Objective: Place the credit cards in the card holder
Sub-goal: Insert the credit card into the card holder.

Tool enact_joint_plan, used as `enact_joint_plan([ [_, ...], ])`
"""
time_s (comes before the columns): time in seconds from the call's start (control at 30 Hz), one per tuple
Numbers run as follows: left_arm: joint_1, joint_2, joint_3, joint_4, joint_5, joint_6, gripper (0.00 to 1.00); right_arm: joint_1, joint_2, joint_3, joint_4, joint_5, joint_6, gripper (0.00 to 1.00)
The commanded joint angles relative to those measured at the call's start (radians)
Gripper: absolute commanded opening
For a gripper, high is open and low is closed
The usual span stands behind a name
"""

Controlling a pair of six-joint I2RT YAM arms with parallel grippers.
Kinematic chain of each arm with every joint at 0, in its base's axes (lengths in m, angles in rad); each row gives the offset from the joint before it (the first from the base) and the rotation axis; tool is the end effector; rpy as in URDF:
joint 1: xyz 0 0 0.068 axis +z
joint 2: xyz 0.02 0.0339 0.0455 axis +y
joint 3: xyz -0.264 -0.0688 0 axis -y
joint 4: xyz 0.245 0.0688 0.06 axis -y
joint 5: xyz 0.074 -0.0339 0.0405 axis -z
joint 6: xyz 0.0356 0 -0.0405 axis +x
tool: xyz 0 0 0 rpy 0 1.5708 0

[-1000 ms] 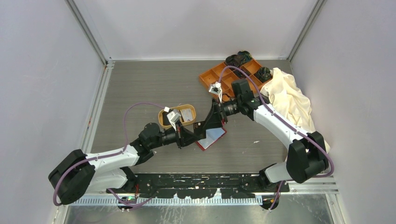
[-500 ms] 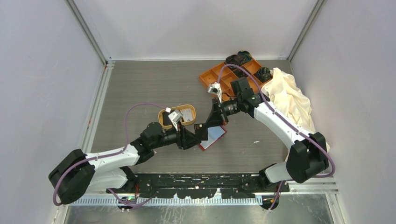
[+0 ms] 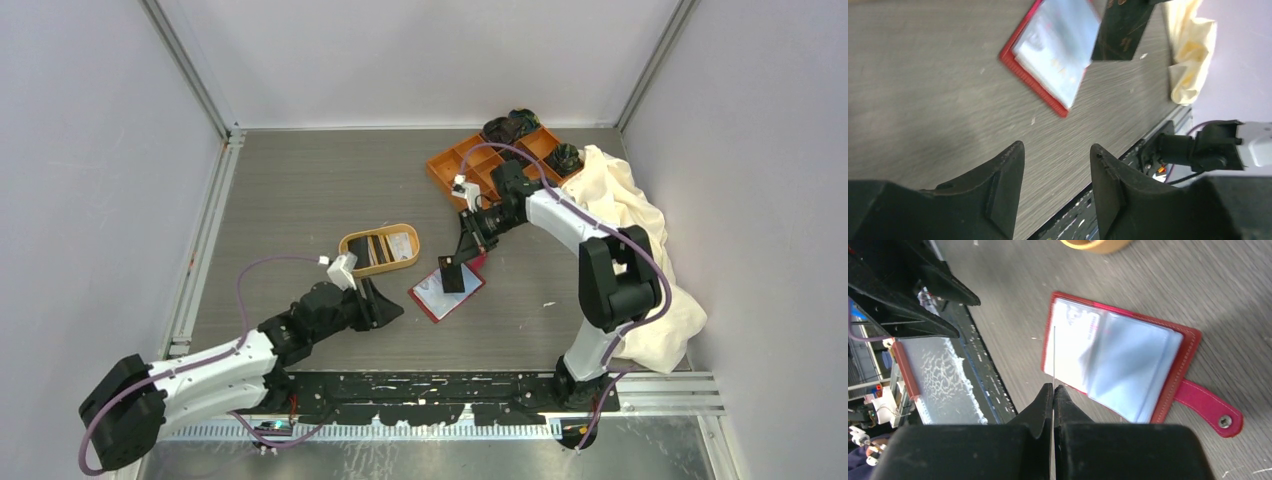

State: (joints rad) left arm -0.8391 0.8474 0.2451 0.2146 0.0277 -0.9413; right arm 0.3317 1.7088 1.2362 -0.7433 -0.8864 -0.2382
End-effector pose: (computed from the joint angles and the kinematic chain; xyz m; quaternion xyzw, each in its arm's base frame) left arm 0.1213 -0.1365 0.1806 -0.0347 0.8293 -0.4406 0.3419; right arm 0.3080 0.1353 0.2264 -0.3226 0.8321 0.4291 0.1396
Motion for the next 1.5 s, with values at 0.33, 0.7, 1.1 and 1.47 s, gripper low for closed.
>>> enact_joint_plan([
  [0.33,-0.149,0.336,0.055,0.07,-0.261,-0.318,0.55,-0.011,0.092,0.035,0.014,0.16,0.017,0.01],
  [0.7,-0.149,0.544,0.178,0.067,-0.311,-0.326,0.52,-0.017,0.187,0.077,-0.073,0.081,0.006,0.01],
  [1.1,-0.112,0.667,0.303,-0.109,-0.373,-0.223,0.43,-0.026,0.219,0.037,-0.01,0.045,0.119,0.01],
  [1.47,-0.097,0.735,0.344,-0.13,-0.347,-0.171,0.31,-0.088,0.189,-0.057,0.138,0.001,0.288,0.01],
])
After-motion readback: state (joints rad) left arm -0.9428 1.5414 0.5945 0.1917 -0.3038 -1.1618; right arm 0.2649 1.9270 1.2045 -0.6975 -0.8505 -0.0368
